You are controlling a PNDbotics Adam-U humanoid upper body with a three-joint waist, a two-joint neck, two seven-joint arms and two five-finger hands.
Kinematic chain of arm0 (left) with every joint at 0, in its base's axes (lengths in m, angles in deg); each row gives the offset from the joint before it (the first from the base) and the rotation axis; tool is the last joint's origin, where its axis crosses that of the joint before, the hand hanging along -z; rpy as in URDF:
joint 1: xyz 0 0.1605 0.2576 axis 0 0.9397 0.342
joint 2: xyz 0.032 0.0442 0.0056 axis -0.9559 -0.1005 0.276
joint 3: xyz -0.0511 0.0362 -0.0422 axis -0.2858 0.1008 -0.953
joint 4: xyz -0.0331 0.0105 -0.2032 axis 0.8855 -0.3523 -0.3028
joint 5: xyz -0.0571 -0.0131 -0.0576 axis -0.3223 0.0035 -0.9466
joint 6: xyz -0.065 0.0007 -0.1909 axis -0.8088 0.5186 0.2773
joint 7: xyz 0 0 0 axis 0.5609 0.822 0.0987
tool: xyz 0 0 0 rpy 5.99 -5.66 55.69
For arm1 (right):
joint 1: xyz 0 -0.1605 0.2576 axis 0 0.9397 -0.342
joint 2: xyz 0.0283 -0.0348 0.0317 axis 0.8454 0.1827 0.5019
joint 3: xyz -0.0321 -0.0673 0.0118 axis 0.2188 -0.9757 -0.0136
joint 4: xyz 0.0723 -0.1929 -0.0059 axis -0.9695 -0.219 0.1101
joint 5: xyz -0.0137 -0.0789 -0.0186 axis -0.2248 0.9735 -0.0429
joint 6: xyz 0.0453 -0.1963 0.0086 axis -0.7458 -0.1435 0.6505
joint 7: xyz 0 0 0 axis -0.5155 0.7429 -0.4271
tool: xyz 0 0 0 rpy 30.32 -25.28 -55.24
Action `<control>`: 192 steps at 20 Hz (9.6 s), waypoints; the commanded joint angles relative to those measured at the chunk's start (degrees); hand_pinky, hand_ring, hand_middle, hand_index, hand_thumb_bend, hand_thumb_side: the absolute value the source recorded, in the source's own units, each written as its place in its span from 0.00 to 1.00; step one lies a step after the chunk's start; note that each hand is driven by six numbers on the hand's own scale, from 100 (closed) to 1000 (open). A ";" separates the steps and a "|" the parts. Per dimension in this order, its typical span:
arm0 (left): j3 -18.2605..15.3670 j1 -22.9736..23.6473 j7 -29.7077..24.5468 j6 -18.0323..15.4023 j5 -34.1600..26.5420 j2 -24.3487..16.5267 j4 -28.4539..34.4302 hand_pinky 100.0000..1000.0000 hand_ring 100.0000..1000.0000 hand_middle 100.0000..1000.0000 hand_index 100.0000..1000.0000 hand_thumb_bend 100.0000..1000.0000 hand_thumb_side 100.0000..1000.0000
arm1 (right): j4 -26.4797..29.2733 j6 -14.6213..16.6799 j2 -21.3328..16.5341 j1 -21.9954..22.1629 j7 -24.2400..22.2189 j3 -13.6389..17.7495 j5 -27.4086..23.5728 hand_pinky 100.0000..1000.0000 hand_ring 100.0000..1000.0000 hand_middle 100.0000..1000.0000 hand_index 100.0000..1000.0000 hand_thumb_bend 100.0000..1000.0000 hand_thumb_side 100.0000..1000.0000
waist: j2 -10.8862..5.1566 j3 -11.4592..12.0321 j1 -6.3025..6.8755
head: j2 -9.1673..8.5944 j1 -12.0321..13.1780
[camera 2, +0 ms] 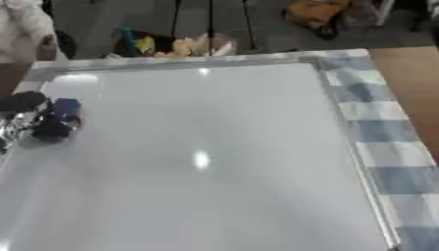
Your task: Wipe the whiteboard clean with a brush.
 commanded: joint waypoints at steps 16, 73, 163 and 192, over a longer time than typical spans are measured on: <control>-1.52 0.38 1.13 0.37 -0.02 -2.58 -1.89 0.35 0.55 0.51 0.27 0.04 0.70 | 0.86 -0.15 -1.31 -0.32 0.37 0.70 -0.14 0.81 0.83 0.73 0.83 0.00 1.00 | -1.78 0.49 -0.21 | 0.27 0.15; 9.56 1.41 -7.63 -9.93 -2.59 -2.00 11.10 0.37 0.54 0.48 0.27 0.06 0.73 | 0.86 -0.41 -1.06 -0.57 0.74 0.43 -0.07 0.81 0.83 0.73 0.83 0.00 1.00 | -2.64 1.25 0.10 | 0.71 0.37; 4.28 -1.34 -5.79 -12.29 8.10 -0.18 -1.89 0.42 0.54 0.44 0.30 0.03 0.75 | 0.86 -0.59 -1.21 -0.71 1.00 0.32 -0.25 0.81 0.83 0.73 0.83 0.00 1.00 | -1.90 0.47 0.36 | -0.11 1.19; 10.55 -0.48 -12.27 -14.92 -6.07 -0.80 10.32 0.38 0.52 0.42 0.30 0.00 0.79 | 0.86 -0.59 -1.20 -1.01 1.01 0.20 -0.22 0.81 0.83 0.73 0.83 0.00 1.00 | -1.90 0.23 0.68 | -0.08 0.93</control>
